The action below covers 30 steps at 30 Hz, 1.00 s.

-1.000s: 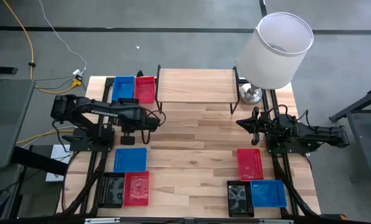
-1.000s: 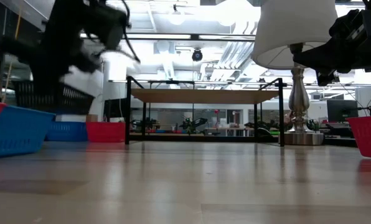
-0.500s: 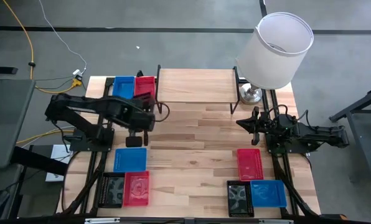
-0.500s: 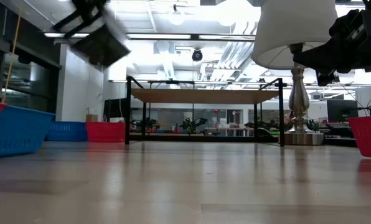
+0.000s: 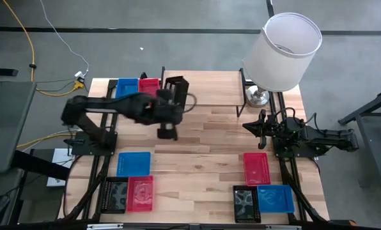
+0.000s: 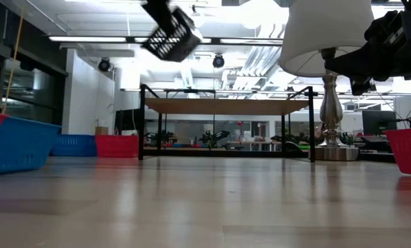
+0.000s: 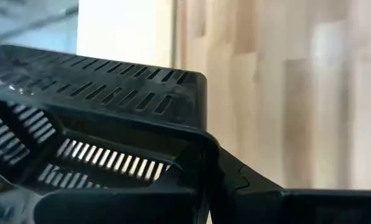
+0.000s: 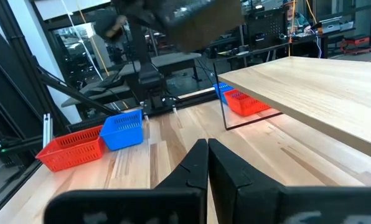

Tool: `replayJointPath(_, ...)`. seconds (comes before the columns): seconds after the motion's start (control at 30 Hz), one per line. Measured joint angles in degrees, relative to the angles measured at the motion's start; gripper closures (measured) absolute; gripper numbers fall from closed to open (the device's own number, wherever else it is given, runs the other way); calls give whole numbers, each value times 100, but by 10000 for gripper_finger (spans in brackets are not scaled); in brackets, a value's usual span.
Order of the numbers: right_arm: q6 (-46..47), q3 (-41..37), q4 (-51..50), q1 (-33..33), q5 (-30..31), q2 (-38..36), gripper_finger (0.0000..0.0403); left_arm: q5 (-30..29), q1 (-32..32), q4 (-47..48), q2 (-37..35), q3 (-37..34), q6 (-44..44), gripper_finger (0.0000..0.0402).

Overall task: Stack baskets on shelf by color
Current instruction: Put the top left black bin on the shelf

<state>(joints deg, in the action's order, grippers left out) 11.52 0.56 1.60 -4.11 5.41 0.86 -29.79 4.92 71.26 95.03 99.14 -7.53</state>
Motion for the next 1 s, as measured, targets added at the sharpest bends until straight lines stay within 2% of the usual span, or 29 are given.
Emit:
replayJointPath(0.2, -1, 0, 1, 1, 0, -4, 402, -84, 674, 1126, 1082, 948, 239, 401)
replayJointPath(0.4, -1, 0, 1, 1, 2, -6, 402, -61, 947, 1243, 1618, 1350, 15, 401)
replayJointPath(1.0, 0, 0, 1, 1, 0, -7, 402, -242, 1052, 1346, 1857, 1346, 29, 392)
